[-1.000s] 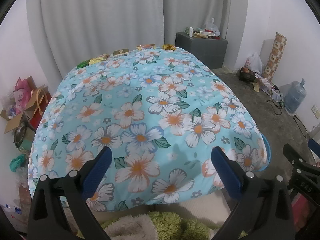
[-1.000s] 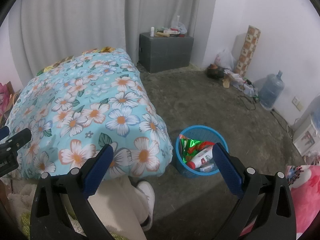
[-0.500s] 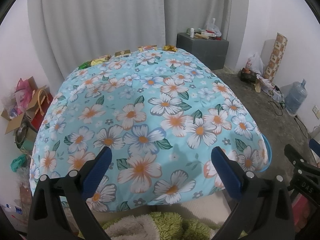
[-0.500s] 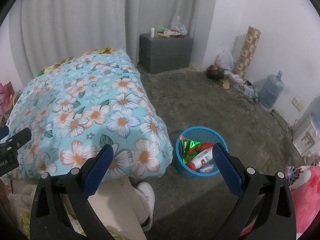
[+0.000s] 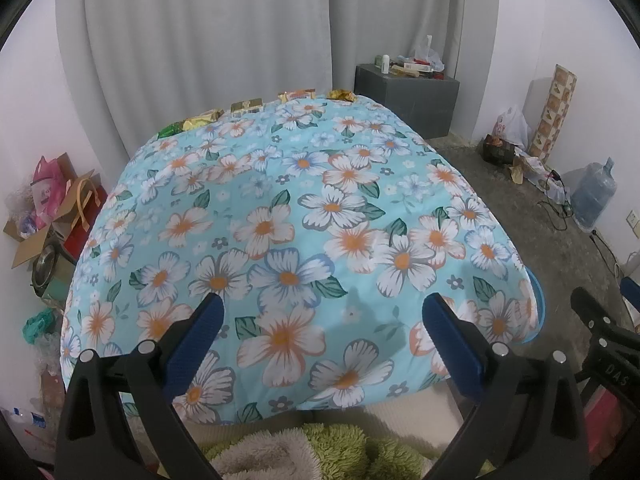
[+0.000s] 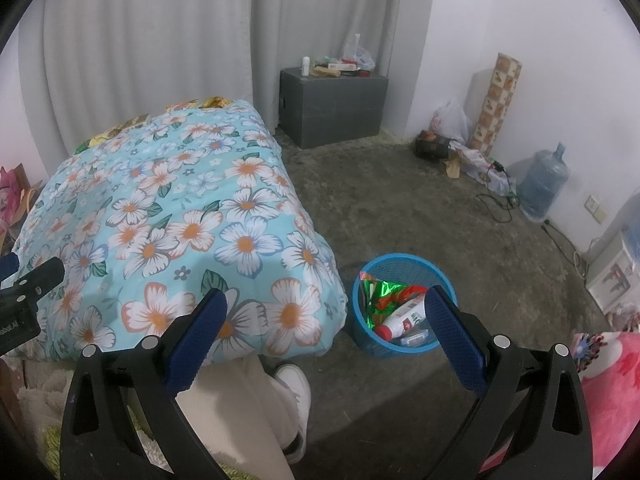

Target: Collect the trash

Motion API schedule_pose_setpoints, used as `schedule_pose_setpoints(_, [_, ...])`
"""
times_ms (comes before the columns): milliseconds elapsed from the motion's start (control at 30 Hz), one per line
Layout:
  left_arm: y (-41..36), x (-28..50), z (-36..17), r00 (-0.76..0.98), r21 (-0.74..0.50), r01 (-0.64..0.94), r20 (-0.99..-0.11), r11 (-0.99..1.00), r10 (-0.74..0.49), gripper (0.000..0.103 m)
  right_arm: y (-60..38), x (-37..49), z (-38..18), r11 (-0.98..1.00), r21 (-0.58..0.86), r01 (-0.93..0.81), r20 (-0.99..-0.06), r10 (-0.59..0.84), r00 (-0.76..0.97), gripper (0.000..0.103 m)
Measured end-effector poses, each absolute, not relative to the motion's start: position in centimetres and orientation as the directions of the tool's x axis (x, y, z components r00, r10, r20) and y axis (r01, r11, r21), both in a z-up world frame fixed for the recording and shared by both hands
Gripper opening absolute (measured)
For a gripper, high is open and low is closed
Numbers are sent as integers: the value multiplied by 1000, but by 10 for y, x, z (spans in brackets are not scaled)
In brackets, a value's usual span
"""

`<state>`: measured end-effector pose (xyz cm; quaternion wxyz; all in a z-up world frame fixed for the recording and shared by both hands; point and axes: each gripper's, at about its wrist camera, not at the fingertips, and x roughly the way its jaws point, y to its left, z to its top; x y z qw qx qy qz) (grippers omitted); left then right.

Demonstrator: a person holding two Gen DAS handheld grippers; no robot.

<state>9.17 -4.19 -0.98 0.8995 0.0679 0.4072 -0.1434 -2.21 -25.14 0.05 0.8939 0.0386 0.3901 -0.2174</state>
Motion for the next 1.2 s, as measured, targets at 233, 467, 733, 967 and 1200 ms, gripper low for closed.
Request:
schedule_pose_setpoints(233, [-42, 91, -11, 627, 5, 313, -752, 950, -202, 97, -251, -22, 0, 902, -102, 419, -714, -360, 600, 95])
schedule_pose_setpoints(467, [-42, 91, -11, 627, 7, 314, -752, 950, -202, 97, -251, -22, 0, 902, -102, 420, -714, -361, 601, 95])
schedule_pose_setpoints(733, [-42, 91, -12, 627, 8, 314, -753, 950, -201, 97, -250, -22, -1, 901, -101, 421, -713, -361, 601, 95])
schedule_pose_setpoints(967, [-42, 91, -12, 627, 8, 313, -753, 950, -201, 97, -250, -22, -2, 901, -101, 421, -713, -361, 601, 95])
schedule_pose_setpoints(1200, [-39, 92, -13, 624, 10, 308, -756, 951, -194, 97, -250, -22, -2, 901, -101, 421, -713, -361, 601, 95])
